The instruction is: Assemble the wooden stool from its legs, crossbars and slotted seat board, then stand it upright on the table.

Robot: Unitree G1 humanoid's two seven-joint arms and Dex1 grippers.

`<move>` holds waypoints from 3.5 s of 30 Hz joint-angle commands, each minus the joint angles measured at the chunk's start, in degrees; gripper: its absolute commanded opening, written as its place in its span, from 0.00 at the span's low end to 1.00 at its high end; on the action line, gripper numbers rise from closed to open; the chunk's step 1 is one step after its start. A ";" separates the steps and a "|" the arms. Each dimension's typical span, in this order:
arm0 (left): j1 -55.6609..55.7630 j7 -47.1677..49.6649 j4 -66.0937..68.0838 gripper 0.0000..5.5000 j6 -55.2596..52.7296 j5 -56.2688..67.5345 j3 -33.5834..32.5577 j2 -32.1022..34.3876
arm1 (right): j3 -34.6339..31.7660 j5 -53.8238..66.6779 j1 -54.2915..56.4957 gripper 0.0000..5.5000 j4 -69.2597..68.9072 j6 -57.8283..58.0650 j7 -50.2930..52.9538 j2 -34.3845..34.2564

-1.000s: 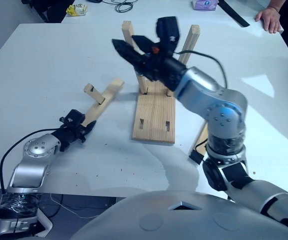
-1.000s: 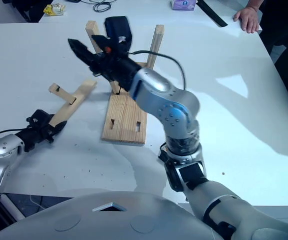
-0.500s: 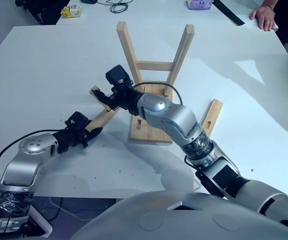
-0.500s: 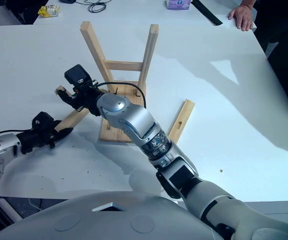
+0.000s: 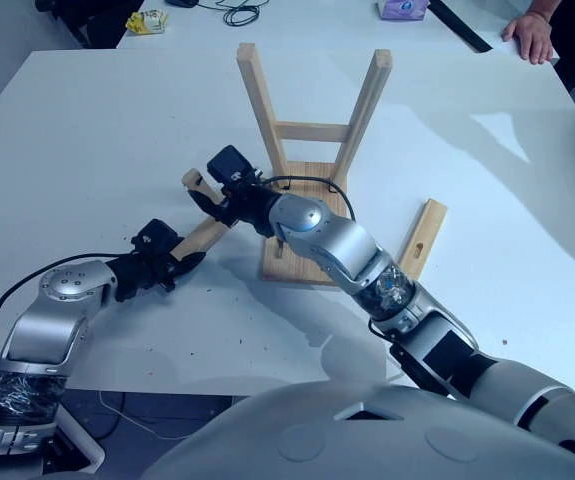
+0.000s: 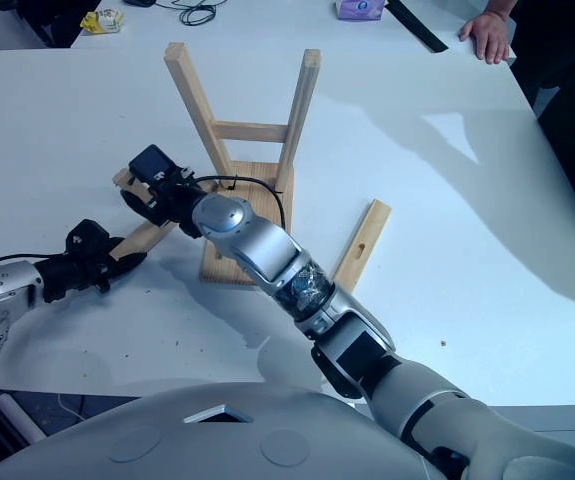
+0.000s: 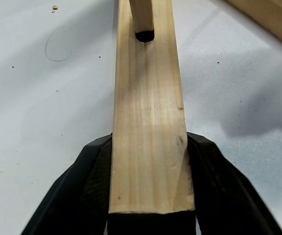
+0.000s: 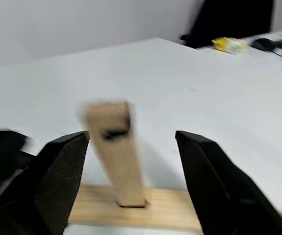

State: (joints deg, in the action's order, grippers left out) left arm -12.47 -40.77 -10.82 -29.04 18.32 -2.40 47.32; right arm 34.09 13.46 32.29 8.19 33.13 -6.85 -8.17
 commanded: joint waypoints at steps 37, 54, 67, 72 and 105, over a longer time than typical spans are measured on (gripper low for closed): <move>-7.57 -4.19 9.94 0.37 7.36 -8.21 11.88 4.05 | -5.76 -0.52 7.88 0.59 9.12 -22.86 -0.16 -15.52; -7.67 0.62 23.59 0.37 15.35 -8.76 14.75 -5.81 | -8.52 -0.91 18.76 0.59 15.36 -29.88 0.98 -20.04; 5.94 -2.98 52.85 0.37 30.84 -14.97 16.86 -7.16 | -8.09 6.81 14.91 0.59 -3.22 -26.66 -1.70 -18.21; 7.60 -5.60 52.84 0.37 30.42 -14.30 18.27 -6.31 | -12.45 8.25 17.16 0.59 -2.37 -31.15 0.48 -18.16; 0.52 -26.80 71.80 0.37 57.81 -7.80 17.01 1.63 | 0.26 2.66 9.05 0.59 7.54 -27.17 0.66 -16.27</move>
State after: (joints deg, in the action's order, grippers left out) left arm 3.54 -56.11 50.62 34.52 21.02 6.28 53.83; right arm 34.42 16.70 35.05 17.24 4.60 -6.46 -7.96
